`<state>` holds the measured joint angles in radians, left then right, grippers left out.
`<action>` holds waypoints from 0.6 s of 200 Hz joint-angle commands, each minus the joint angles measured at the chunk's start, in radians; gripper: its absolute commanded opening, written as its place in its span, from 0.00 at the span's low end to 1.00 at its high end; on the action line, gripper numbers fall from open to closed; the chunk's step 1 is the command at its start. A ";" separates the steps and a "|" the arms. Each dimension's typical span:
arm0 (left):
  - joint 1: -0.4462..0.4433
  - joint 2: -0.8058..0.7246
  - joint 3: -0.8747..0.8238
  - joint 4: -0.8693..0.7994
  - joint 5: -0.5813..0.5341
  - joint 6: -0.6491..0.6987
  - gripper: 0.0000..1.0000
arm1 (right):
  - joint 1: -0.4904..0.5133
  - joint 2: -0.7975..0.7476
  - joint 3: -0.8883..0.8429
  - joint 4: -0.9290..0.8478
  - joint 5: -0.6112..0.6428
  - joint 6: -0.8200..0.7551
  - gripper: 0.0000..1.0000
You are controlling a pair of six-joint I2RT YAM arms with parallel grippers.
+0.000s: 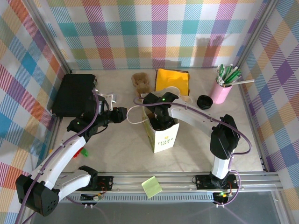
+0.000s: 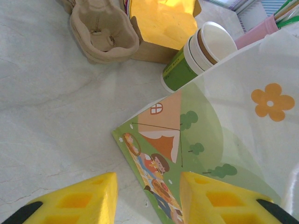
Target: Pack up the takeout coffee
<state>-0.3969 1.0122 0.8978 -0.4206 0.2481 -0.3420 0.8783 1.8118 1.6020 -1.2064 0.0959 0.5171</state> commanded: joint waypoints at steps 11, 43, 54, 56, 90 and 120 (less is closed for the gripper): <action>-0.002 -0.018 -0.005 -0.020 -0.010 0.023 0.40 | 0.009 0.002 0.047 -0.050 0.004 0.014 0.77; -0.002 -0.017 -0.004 -0.020 -0.012 0.025 0.40 | 0.010 -0.011 0.075 -0.070 0.010 0.017 0.78; -0.002 -0.017 -0.003 -0.020 -0.012 0.025 0.40 | 0.010 -0.015 0.085 -0.077 0.011 0.020 0.78; -0.002 -0.016 -0.004 -0.020 -0.011 0.025 0.40 | 0.010 -0.015 0.087 -0.078 0.011 0.020 0.79; -0.002 -0.014 0.000 -0.018 -0.004 0.022 0.40 | 0.011 -0.017 0.123 -0.114 0.017 0.021 0.80; -0.001 -0.009 0.000 -0.017 0.000 0.020 0.40 | 0.011 -0.015 0.141 -0.136 0.023 0.022 0.81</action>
<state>-0.3969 1.0122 0.8978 -0.4206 0.2485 -0.3393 0.8818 1.8114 1.7100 -1.2850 0.1043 0.5201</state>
